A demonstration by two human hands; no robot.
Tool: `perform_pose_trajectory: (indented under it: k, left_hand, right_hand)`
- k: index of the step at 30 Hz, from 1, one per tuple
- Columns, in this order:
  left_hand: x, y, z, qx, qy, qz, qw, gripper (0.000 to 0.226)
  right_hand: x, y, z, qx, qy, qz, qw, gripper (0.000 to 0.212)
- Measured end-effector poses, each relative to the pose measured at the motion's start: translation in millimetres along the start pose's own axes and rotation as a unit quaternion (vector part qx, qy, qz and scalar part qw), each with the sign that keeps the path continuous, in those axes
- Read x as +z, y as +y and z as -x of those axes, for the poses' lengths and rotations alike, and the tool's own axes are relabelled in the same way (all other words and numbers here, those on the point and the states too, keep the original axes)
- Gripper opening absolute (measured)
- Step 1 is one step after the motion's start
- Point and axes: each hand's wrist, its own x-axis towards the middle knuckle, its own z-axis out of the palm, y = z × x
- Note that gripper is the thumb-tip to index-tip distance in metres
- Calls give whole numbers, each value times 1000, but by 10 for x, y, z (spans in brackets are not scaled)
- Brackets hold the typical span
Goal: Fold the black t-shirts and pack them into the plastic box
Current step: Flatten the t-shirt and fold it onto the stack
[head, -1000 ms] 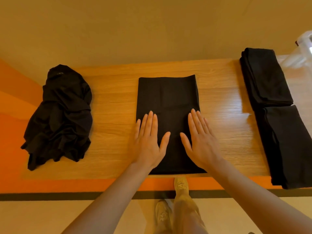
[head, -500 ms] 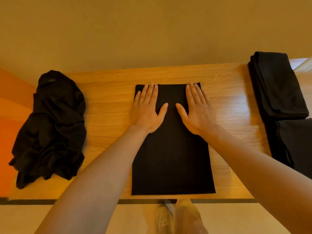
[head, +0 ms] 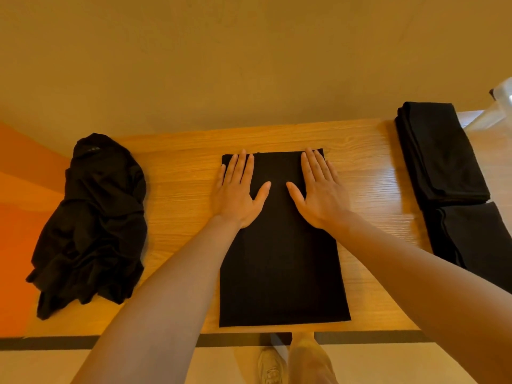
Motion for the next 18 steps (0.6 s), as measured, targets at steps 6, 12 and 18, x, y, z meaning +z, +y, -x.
perform_pose_trajectory:
  k: [6,12,18]
  left_hand:
    - [-80,-174,522,35,34,-2,999,68]
    - [36,-158,1676,187,32,100,977,60]
    - [313,-279,2535,241,14,59,969,57]
  right_hand:
    - [-216,-62,417,-73,19,-35,996,72]
    - [-91,-154,1512,-169,-1,-66,983,54]
    - [165,-105,2377,-182,-13,-23,983,53]
